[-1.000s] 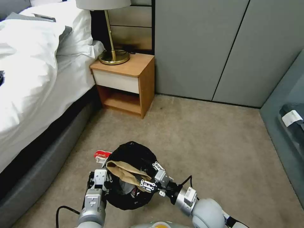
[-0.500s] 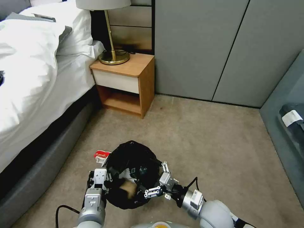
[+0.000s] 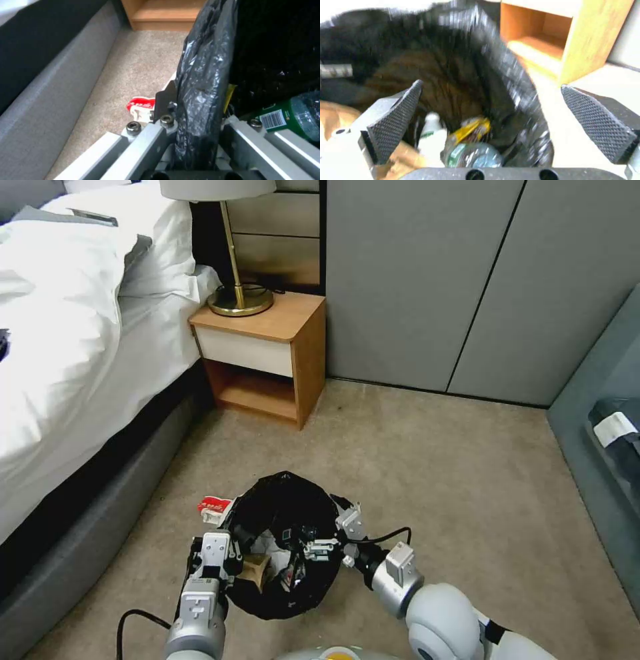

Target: Pick up the trash bin, then pick up the garbage from the floor and place it into the trash bin.

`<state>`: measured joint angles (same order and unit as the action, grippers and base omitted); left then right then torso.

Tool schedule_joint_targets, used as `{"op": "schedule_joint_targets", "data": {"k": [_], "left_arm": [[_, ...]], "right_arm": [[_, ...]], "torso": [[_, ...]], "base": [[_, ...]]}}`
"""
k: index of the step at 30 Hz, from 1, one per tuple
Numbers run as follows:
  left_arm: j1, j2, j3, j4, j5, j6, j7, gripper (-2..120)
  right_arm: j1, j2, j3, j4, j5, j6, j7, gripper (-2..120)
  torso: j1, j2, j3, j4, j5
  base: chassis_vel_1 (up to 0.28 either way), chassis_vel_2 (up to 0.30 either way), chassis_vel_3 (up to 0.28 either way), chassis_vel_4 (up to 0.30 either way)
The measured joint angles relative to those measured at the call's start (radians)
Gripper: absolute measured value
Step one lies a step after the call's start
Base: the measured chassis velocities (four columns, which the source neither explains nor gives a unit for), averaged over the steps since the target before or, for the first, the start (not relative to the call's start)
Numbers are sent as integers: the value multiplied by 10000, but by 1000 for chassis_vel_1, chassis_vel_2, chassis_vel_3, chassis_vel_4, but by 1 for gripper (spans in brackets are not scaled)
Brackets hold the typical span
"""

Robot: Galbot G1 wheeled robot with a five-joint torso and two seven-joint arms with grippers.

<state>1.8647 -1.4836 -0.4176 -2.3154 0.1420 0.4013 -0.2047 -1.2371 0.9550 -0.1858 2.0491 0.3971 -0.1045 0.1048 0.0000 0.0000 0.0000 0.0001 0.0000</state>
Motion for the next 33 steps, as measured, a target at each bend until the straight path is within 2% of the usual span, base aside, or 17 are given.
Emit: {"op": "schedule_joint_targets", "data": {"k": [8, 11, 15, 20, 23, 24, 28, 33], "left_arm": [[-298, 35, -266, 498, -289, 59, -2, 1], [-525, 40, -424, 836, -381, 114, -17, 1], [-585, 40, -533, 924, -486, 129, -22, 1], [-544, 32, -640, 914, -658, 15, -45, 1], [-453, 34, -686, 785, -753, -81, -93, 1], [-453, 34, -686, 785, -753, -81, -93, 1], [-360, 31, -657, 662, -855, -85, -209, 1], [-294, 53, -580, 546, -873, -85, -215, 1]], "right_arm": [[-572, 107, 913, 1101, -844, 664, -302, 100], [-1177, 370, 1558, 2192, -1292, 1019, -333, 100], [-1846, 560, 1979, 2623, -1870, 1452, -453, 100], [-2540, 1006, 2576, 2587, -2578, 2247, -537, 100], [-3284, 1866, 3304, 2163, -3175, 3141, -518, 100], [-3284, 1866, 3304, 2163, -3175, 3141, -518, 100], [-3870, 2699, 4211, 1368, -3662, 4073, -515, 100], [-4264, 2811, 4657, 909, -3630, 4481, -422, 100]], "torso": [[0, 0, 0, -2, -1], [0, 1, 0, -2, -1], [0, 0, 0, -1, -2], [-1, 1, 0, 0, -2], [0, 0, 0, -1, 0], [0, 0, 0, -1, 0], [-1, 0, 0, -2, 0], [-1, 0, 0, -3, 0]], "base": [[0, 0, 0, 0], [0, 0, 0, 0], [0, 0, 0, 0], [0, 0, 0, 0], [0, 0, 0, 0], [0, 0, 0, 0], [0, 0, 0, 0], [0, 0, 0, 0]]}}
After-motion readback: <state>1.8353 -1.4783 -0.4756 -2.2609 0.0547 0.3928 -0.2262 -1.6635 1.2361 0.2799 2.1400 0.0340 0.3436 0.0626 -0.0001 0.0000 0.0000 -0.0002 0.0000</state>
